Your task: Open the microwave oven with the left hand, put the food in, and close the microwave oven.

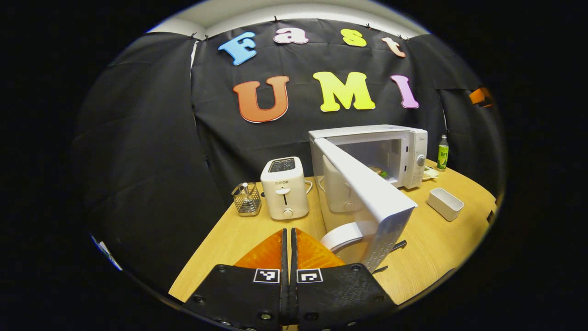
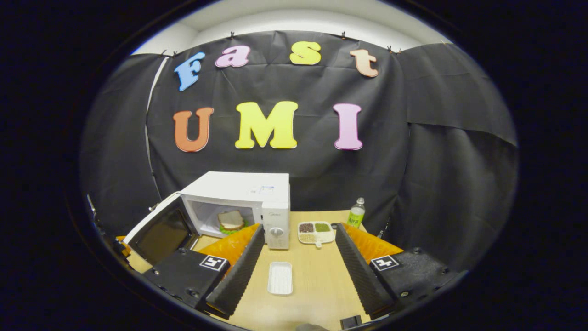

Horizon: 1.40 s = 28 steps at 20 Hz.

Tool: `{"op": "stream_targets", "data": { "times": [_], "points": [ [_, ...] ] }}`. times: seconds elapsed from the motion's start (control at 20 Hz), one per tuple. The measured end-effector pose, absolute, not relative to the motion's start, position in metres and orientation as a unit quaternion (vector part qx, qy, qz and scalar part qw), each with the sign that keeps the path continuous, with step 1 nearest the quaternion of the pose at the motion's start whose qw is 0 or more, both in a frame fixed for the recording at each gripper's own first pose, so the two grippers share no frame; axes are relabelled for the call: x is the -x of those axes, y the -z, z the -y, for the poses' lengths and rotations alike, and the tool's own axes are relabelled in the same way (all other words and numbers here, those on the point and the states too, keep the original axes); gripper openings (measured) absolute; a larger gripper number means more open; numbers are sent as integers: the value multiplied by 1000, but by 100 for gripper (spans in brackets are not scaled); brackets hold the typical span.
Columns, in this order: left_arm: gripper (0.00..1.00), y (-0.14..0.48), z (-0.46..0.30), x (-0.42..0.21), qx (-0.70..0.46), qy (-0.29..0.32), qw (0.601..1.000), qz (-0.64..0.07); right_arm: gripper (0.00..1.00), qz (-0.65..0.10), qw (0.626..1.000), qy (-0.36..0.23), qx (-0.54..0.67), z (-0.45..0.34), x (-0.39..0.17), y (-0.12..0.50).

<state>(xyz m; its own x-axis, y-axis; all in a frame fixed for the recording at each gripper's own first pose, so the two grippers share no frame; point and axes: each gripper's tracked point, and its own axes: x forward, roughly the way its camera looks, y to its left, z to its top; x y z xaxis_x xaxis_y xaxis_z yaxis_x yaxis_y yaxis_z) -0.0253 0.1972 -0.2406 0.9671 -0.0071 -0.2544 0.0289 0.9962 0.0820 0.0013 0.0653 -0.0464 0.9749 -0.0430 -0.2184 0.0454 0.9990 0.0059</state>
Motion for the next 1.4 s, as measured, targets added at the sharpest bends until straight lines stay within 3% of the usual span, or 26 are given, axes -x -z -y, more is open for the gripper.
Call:
{"op": "stream_targets", "data": {
  "times": [1.0,1.05,1.1,1.15,1.2,1.25,1.3,1.4],
  "points": [
    [0,213,-31,-1,-22,148,984,-91,92,-130,990,42,-29,-25,9,53],
    [0,213,-25,-2,-20,153,984,-92,99,-129,990,42,-30,-23,8,53],
    [0,212,-19,-4,-18,157,983,-93,92,-128,990,43,-32,-22,7,52],
    [0,212,-12,-6,-18,162,982,-92,99,-128,990,44,-32,-21,6,52],
    [0,211,-7,-7,-19,166,982,-93,92,-128,990,43,-33,-20,4,52],
    [0,211,-2,-9,-21,169,981,-91,92,-130,990,42,-33,-20,2,54],
    [0,211,3,-12,-24,173,981,-90,99,-131,990,42,-33,-19,1,55],
    [0,211,14,-17,-26,180,979,-89,99,-134,990,40,-33,-15,-3,56]
  ]
}}
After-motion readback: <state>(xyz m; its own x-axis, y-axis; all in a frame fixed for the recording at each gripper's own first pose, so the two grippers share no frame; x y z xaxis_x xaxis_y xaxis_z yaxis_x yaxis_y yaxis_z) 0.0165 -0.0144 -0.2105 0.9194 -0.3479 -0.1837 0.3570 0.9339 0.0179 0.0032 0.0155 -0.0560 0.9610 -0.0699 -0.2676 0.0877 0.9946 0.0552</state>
